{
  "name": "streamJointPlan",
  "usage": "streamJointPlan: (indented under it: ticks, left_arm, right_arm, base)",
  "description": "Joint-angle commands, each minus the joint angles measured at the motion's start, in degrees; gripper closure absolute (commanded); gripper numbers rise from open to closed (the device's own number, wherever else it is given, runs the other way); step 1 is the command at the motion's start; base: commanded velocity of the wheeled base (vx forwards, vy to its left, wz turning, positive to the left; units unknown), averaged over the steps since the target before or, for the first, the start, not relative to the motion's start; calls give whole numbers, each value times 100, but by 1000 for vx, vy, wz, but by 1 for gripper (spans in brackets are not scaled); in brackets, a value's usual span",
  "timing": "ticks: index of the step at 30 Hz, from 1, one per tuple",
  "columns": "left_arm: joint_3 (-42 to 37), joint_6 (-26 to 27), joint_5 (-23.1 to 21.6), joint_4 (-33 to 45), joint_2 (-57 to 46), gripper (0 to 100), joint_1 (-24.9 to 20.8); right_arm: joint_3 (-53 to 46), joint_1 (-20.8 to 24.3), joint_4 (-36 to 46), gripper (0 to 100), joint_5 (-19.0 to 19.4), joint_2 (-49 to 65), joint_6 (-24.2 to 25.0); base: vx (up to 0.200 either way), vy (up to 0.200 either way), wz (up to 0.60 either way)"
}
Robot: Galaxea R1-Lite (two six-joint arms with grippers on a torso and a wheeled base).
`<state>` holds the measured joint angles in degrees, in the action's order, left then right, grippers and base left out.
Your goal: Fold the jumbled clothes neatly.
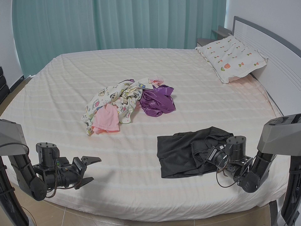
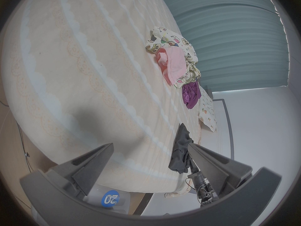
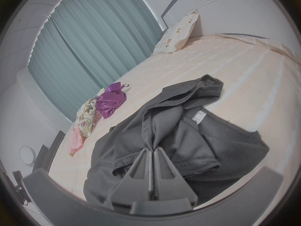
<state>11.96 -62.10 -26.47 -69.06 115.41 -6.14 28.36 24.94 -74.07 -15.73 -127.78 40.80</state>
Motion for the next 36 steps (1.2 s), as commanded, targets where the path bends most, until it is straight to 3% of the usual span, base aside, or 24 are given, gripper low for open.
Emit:
streamJointPlan:
  ticks: [1, 5, 9, 15, 31, 32, 33, 36]
  left_arm:
    - [-1, -4, 1, -2, 8, 0, -1]
    - [-1, -13, 1, -2, 8, 0, -1]
    - [8, -30, 10, -2, 8, 0, -1]
    - [-1, -30, 10, -11, 8, 0, -1]
    - [-1, -13, 10, -11, 8, 0, -1]
    - [-1, -13, 10, -11, 8, 0, -1]
    - [-1, -13, 10, -11, 8, 0, -1]
    - [-1, -13, 10, -11, 8, 0, -1]
  right_arm:
    - [-322, -218, 7, 100, 35, 324, -2]
    - [-524, -332, 15, 100, 114, 509, 7]
    - [-858, -833, -2, 100, 579, 676, 51]
    - [-946, -1483, -2, 100, 843, 764, 323]
    - [-1087, -2784, -2, 100, 2627, 632, 1044]
    - [-1095, -2898, -2, 100, 2926, 623, 1061]
    - [-1078, -2969, -11, 0, 3111, 605, 1088]
    - [-1104, -3109, -55, 0, 3392, 667, 1255]
  base:
    - [0, 0, 0]
    - [0, 0, 0]
    - [0, 0, 0]
    - [0, 0, 0]
    - [0, 0, 0]
    - [0, 0, 0]
    - [0, 0, 0]
    - [0, 0, 0]
